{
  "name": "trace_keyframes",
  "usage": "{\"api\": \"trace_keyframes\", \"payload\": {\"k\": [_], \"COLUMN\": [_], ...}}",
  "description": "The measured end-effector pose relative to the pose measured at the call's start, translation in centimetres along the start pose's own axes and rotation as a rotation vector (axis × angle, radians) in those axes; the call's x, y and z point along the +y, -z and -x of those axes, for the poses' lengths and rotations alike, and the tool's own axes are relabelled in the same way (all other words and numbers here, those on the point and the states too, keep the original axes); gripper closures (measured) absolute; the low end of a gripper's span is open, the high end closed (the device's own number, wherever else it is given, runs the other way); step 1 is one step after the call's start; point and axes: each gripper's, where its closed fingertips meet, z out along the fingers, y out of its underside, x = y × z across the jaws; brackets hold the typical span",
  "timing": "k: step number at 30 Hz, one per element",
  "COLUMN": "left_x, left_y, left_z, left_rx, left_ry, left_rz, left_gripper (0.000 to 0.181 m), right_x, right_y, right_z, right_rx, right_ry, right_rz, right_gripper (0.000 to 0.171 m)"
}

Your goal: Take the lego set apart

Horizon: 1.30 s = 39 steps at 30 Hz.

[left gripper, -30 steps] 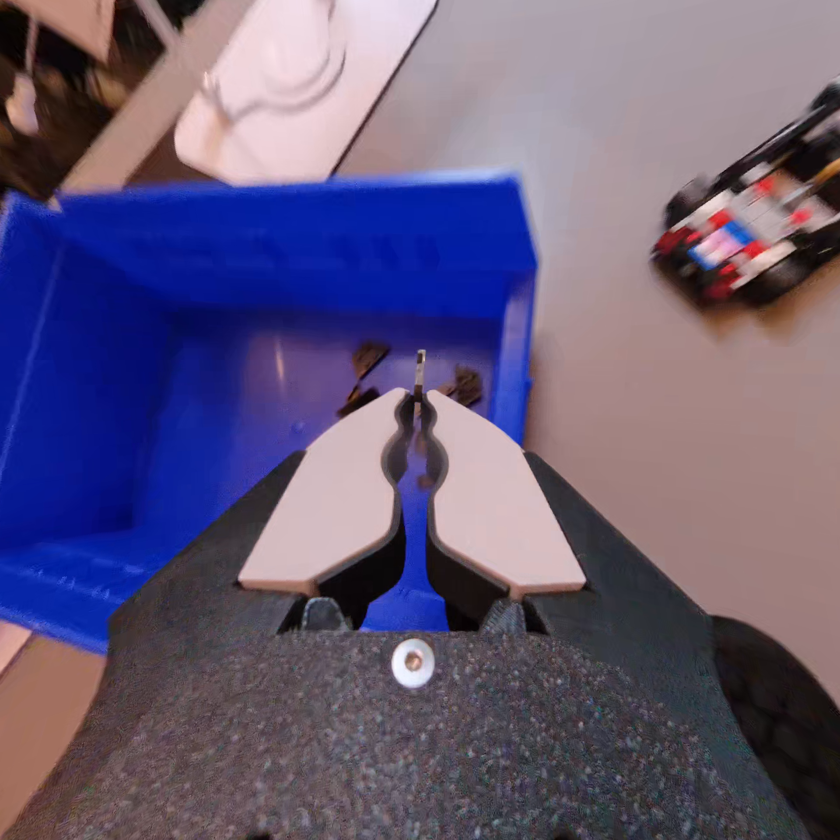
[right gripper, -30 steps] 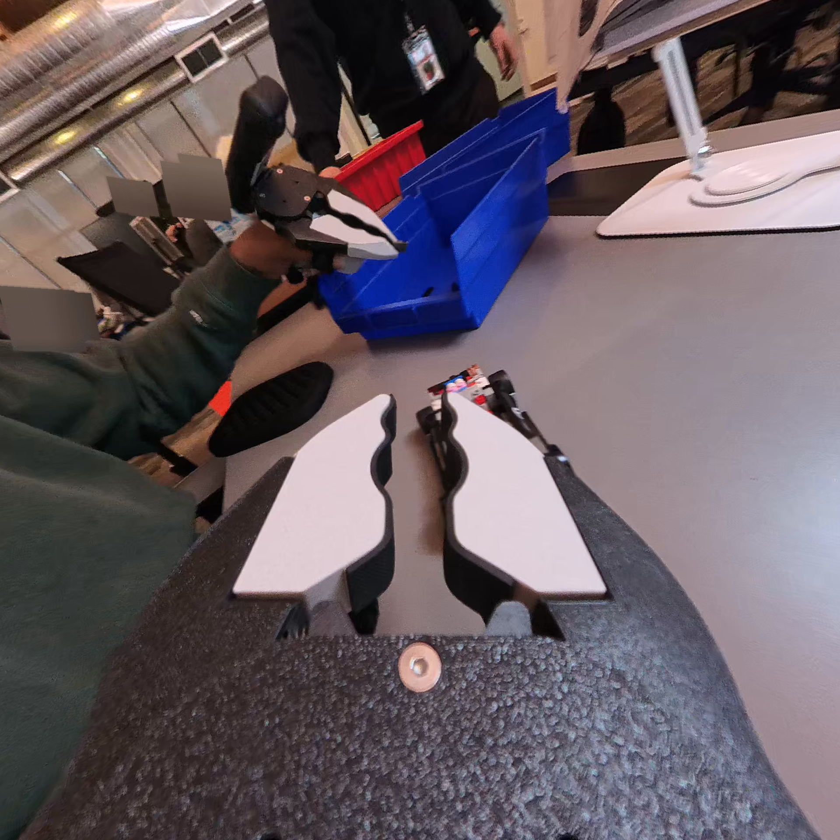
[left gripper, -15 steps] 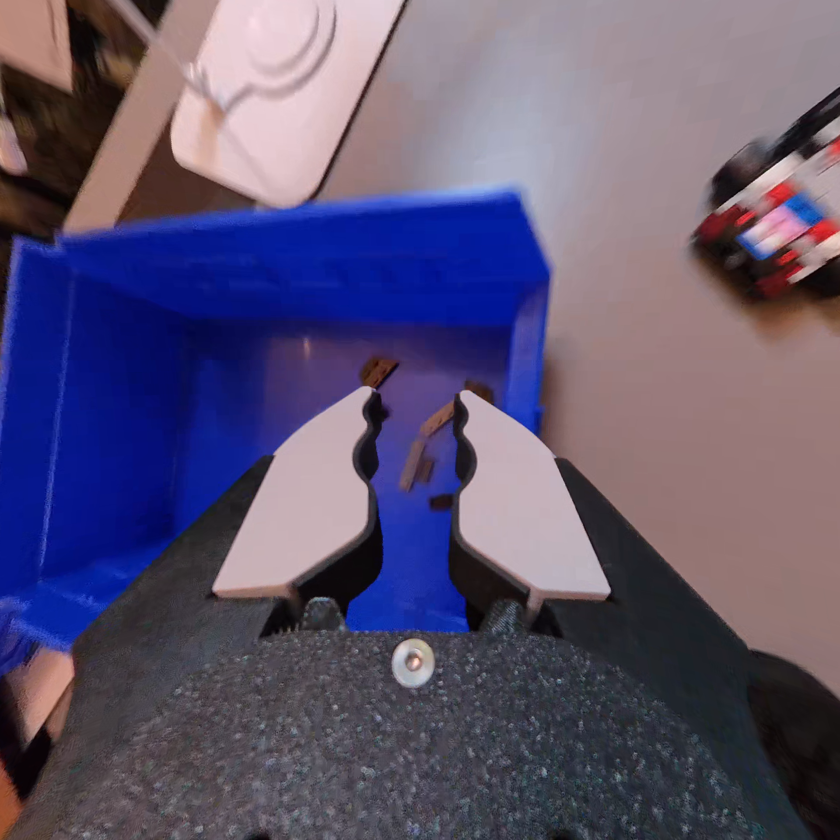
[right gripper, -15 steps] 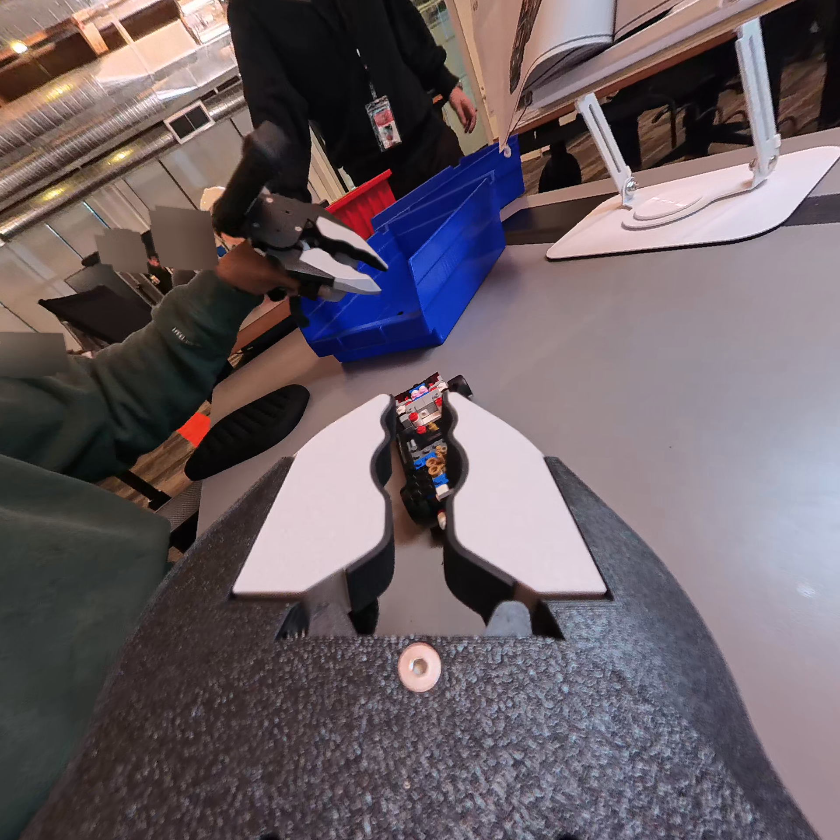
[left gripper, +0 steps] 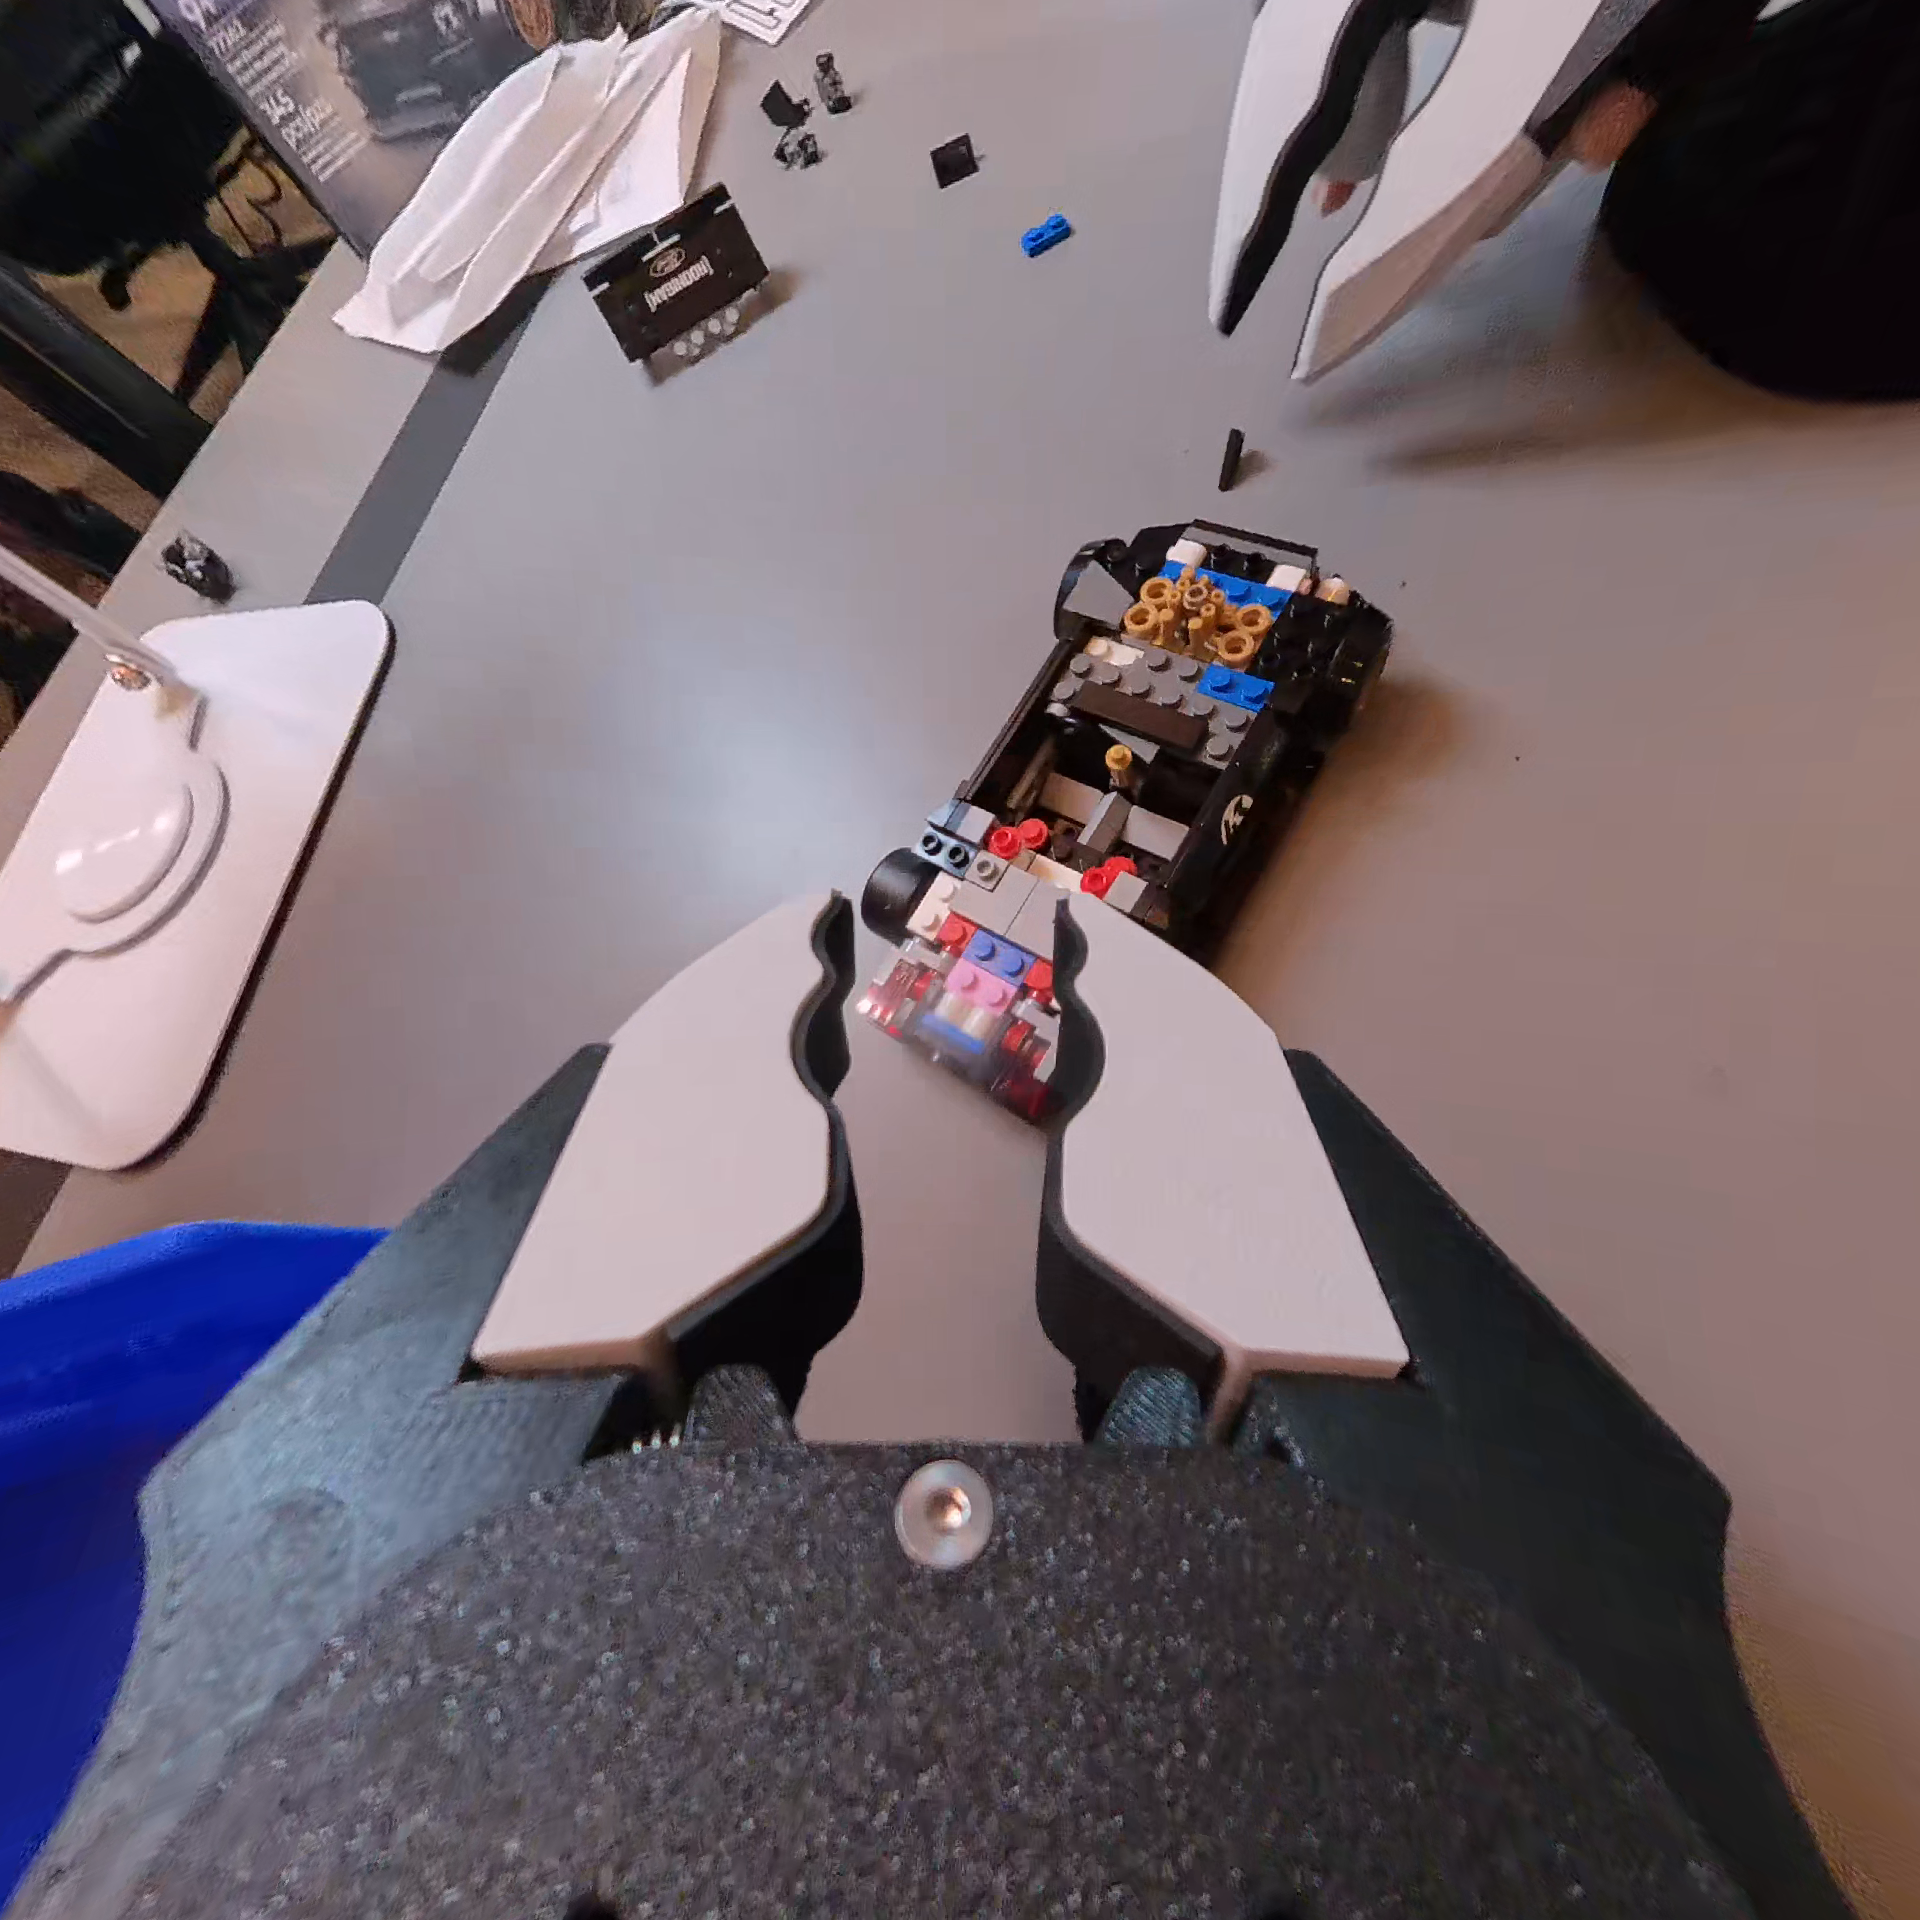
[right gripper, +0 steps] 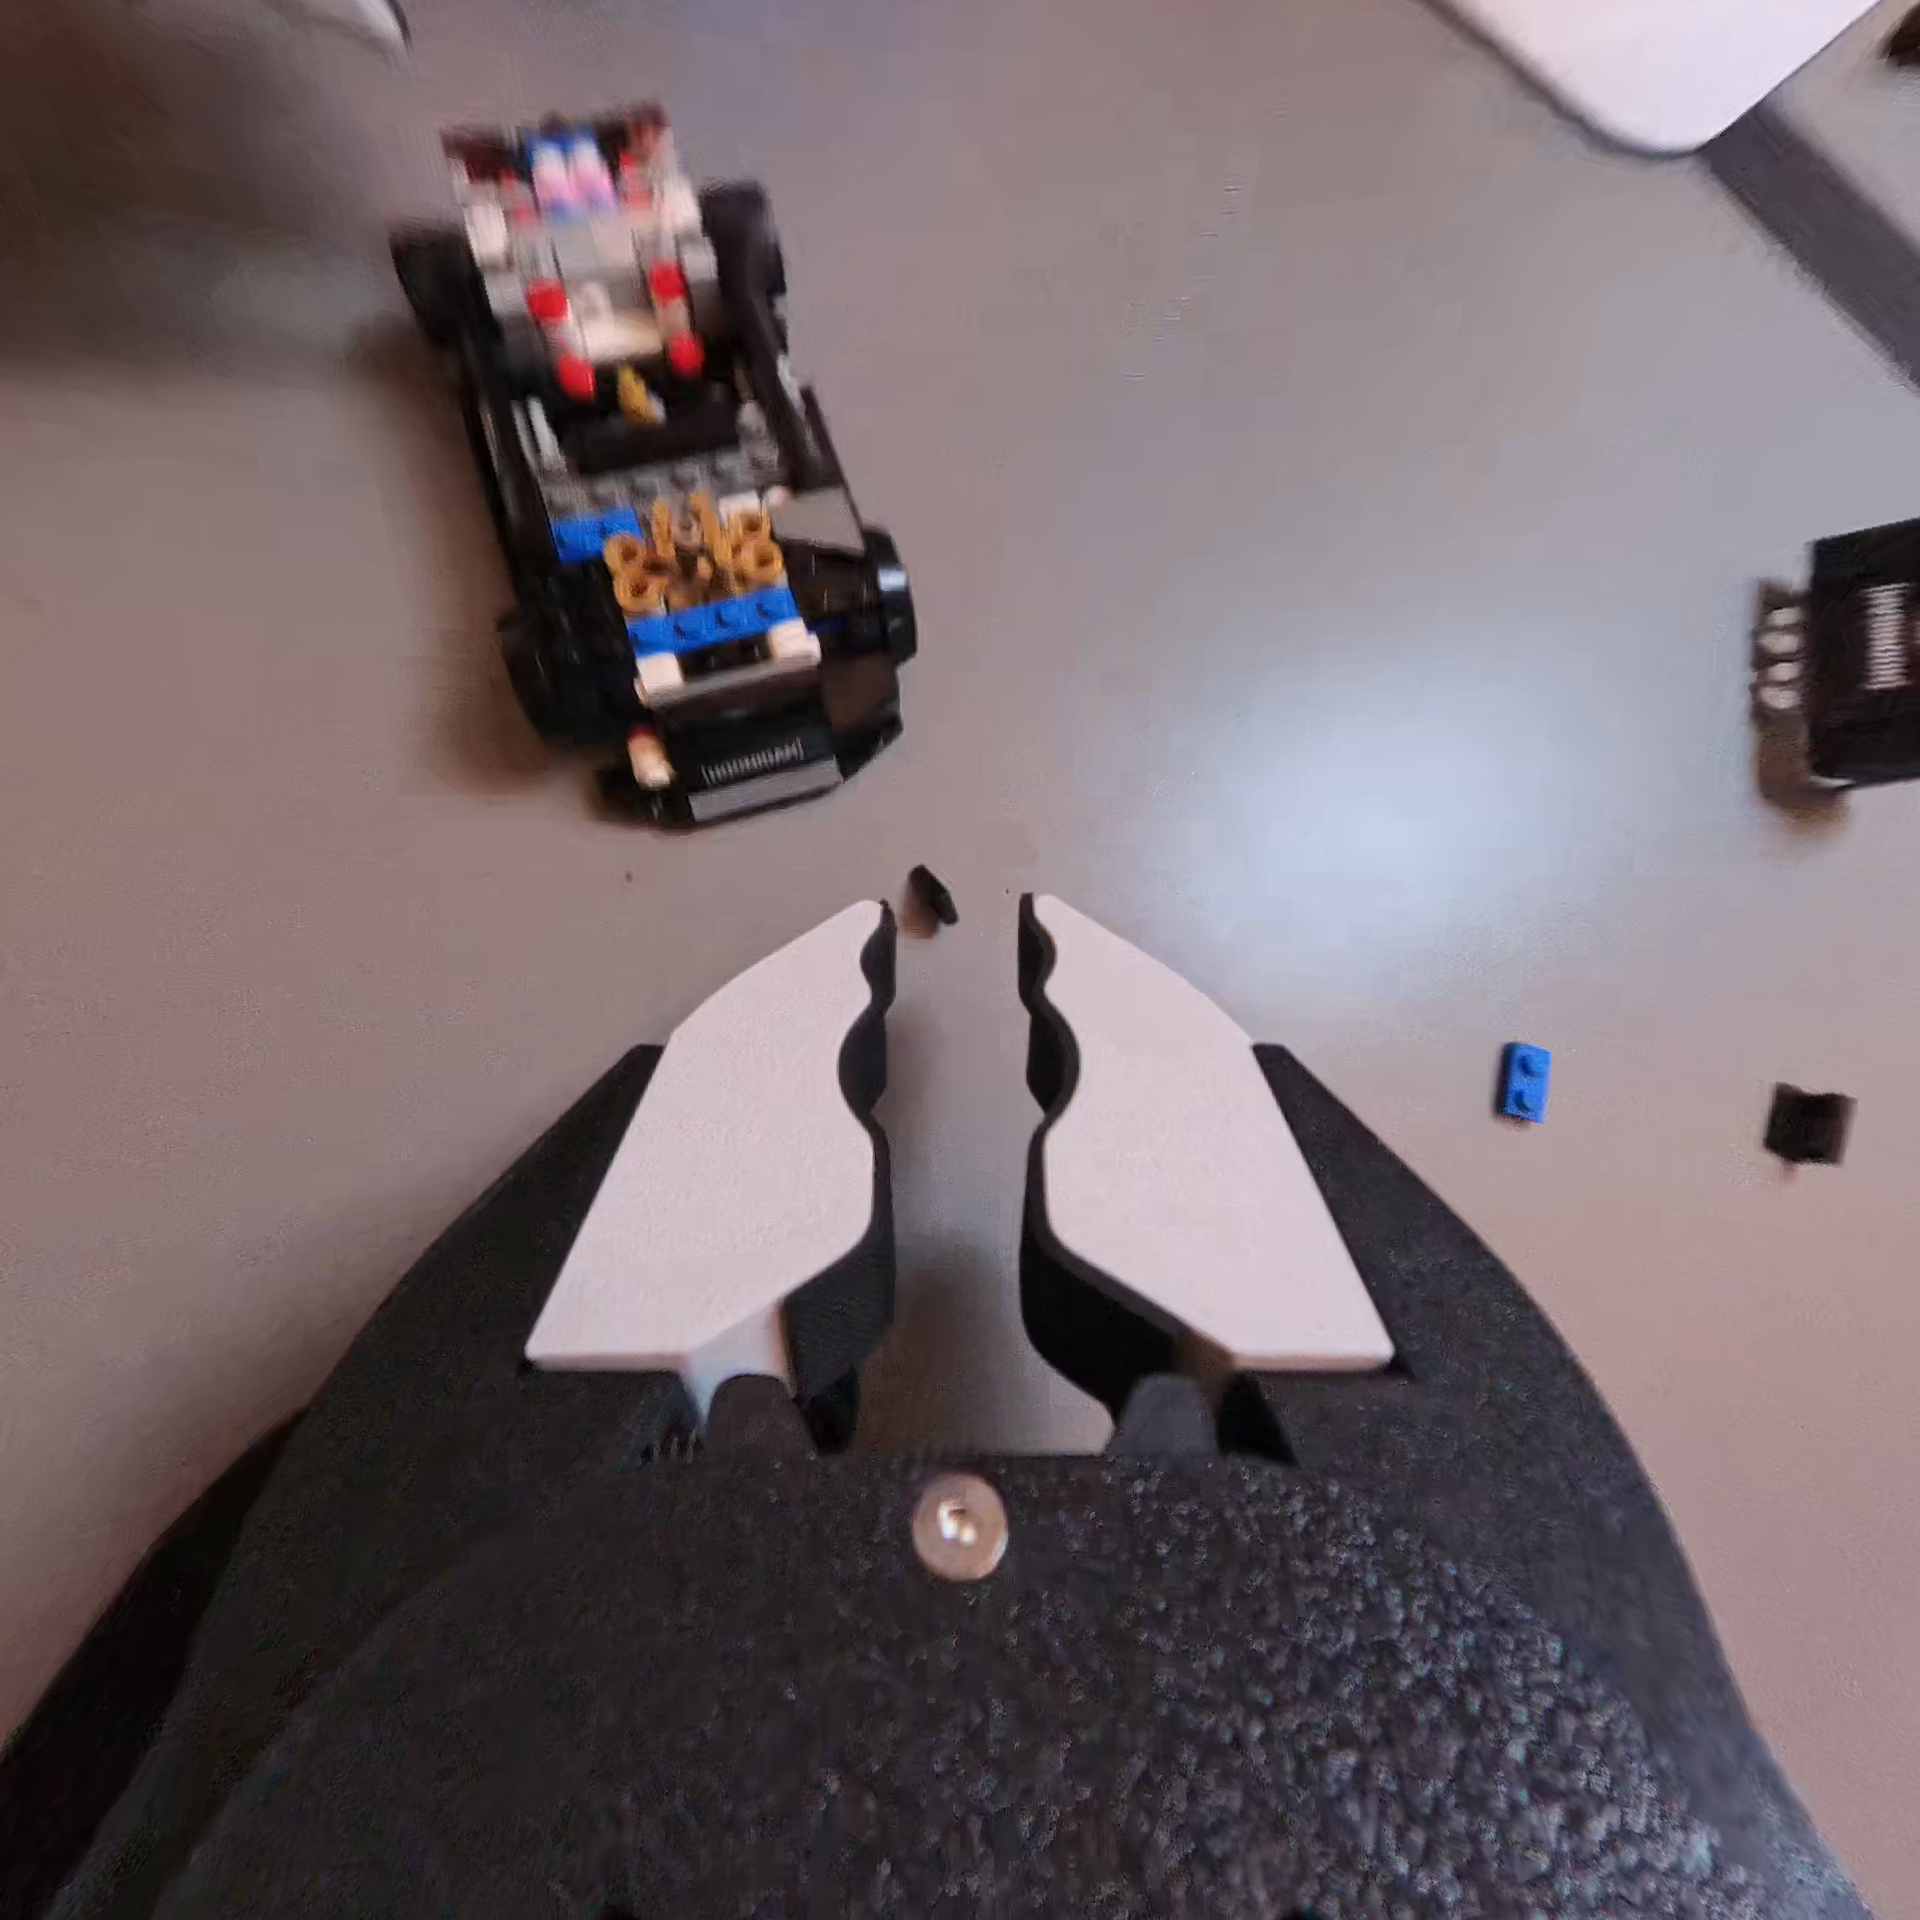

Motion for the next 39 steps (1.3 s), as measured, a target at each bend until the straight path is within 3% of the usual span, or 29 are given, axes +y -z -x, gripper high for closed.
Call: {"api": "trace_keyframes", "payload": {"k": [4, 7, 9, 16, 22, 28, 33, 39], "left_x": [0.2, 0.1, -0.2, -4.5, -8.0, -8.0, -7.8, -8.1], "left_y": [-0.2, 0.1, 0.4, 2.1, 5.0, 6.1, 6.1, 6.6], "left_z": [-0.8, -0.9, -1.1, -3.4, -5.1, -5.6, -5.8, -6.0], "left_rx": [0.024, 0.028, 0.041, 0.182, 0.26, 0.309, 0.36, 0.598], "left_ry": [0.02, 0.033, 0.05, 0.119, 0.118, 0.123, 0.167, 0.444], "left_rz": [-0.027, -0.057, -0.081, -0.31, -0.482, -0.503, -0.508, -0.55], "left_gripper": [0.146, 0.147, 0.148, 0.152, 0.155, 0.171, 0.172, 0.178], "right_x": [0.1, 1.1, 0.7, -9.9, -14.5, -15.9, -15.8, -15.8], "right_y": [-1.6, -2.2, -1.8, 3.4, 3.4, 2.2, 2.1, 2.7], "right_z": [0.9, 0.6, 0.8, 5.5, 11.0, 12.3, 12.5, 13.1], "right_rx": [-0.098, -0.101, -0.114, -0.249, -0.436, -0.511, -0.575, -0.737], "right_ry": [-0.038, 0.005, 0.001, 0.053, 0.144, 0.116, 0.067, -0.057], "right_rz": [0.01, 0.071, 0.054, -0.469, -0.559, -0.559, -0.556, -0.576], "right_gripper": [0.15, 0.168, 0.168, 0.168, 0.168, 0.168, 0.168, 0.168]}}
